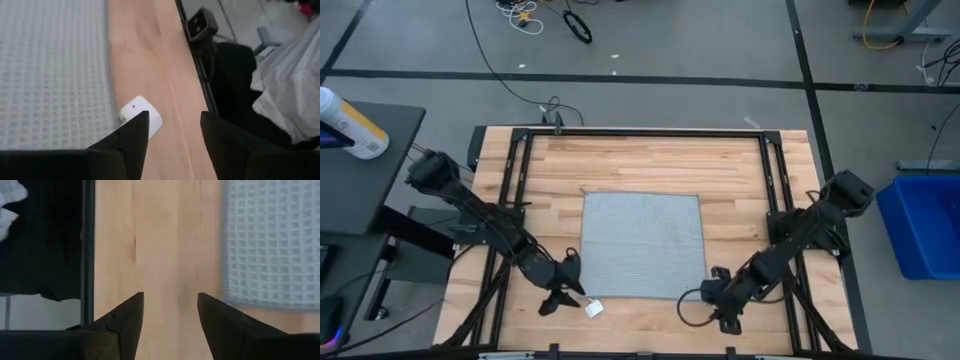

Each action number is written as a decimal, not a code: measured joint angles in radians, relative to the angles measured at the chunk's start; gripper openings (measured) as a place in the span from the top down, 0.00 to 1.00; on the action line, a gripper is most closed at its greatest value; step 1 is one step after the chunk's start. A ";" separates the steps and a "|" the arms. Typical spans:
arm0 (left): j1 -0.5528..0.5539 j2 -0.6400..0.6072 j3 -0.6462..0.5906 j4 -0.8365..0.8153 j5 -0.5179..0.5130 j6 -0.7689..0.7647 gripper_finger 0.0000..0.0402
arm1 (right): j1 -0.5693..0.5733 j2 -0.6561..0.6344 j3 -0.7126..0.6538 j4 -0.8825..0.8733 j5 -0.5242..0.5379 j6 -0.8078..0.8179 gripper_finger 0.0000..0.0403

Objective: Fold microfiber towels
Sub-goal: Fold the gray microfiber towel

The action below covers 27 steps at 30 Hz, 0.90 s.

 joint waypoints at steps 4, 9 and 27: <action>-0.002 0.039 0.026 -0.048 0.012 -0.019 0.53 | 0.015 0.040 0.033 -0.027 0.017 0.011 0.50; -0.019 0.082 0.030 -0.076 0.008 -0.050 0.53 | 0.023 0.050 0.063 -0.083 0.034 0.026 0.53; -0.070 0.131 0.030 -0.133 -0.135 -0.098 0.53 | 0.013 0.058 0.067 -0.159 0.125 0.024 0.49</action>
